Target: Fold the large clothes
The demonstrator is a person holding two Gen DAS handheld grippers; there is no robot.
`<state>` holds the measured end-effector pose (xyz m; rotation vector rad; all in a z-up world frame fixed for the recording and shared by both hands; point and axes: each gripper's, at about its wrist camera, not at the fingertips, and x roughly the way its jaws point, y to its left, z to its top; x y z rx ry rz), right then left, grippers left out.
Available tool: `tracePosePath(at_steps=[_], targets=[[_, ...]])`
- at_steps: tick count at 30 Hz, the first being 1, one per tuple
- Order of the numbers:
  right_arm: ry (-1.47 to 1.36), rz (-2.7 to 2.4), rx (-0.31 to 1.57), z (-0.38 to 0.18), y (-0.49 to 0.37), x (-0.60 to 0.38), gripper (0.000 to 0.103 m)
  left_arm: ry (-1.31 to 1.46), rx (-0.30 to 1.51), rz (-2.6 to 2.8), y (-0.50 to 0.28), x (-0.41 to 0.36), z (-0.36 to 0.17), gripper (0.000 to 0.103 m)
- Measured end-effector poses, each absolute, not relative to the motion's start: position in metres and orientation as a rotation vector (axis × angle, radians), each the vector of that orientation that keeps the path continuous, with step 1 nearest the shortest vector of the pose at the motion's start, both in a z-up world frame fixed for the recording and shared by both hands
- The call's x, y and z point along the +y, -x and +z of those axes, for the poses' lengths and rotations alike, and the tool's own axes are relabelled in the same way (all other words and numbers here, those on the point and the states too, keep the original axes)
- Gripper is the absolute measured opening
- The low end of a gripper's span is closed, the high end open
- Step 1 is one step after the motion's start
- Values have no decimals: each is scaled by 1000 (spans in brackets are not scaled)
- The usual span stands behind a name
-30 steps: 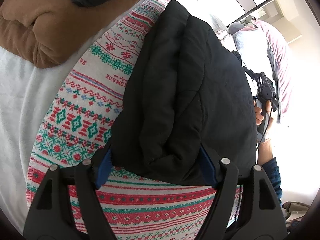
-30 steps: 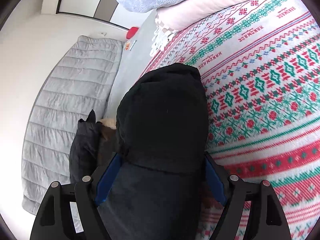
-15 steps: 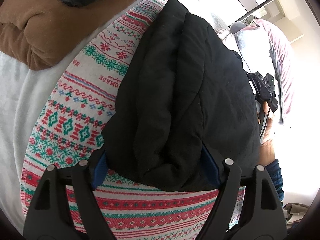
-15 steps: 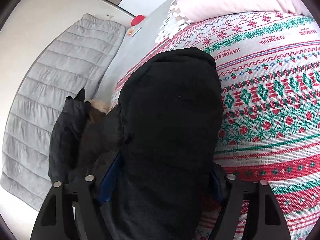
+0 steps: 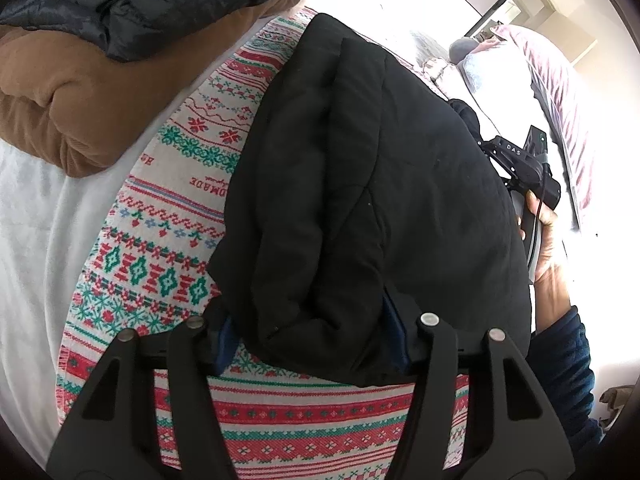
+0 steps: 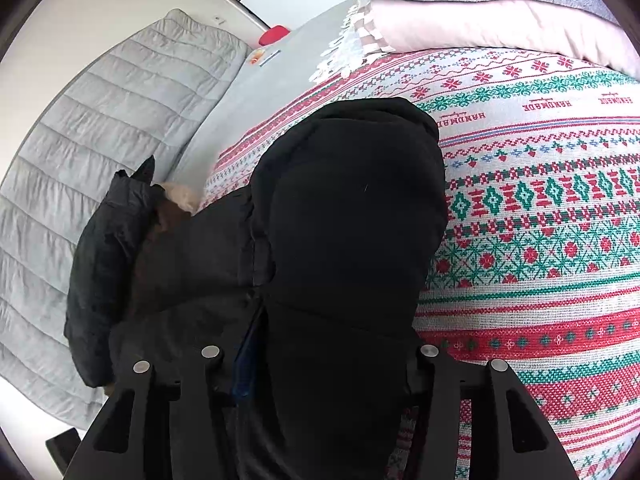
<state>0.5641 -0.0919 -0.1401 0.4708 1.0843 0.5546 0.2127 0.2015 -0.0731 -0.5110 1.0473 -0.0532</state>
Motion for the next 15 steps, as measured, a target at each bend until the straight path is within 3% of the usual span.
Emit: tracePosePath(at_steps=[8, 15], targets=[[-454, 547, 1080, -144, -561, -96, 52, 621, 1066, -82, -212, 213, -78, 62], [-316, 481, 1055, -106, -552, -75, 32, 487, 1027, -30, -207, 197, -57, 44]])
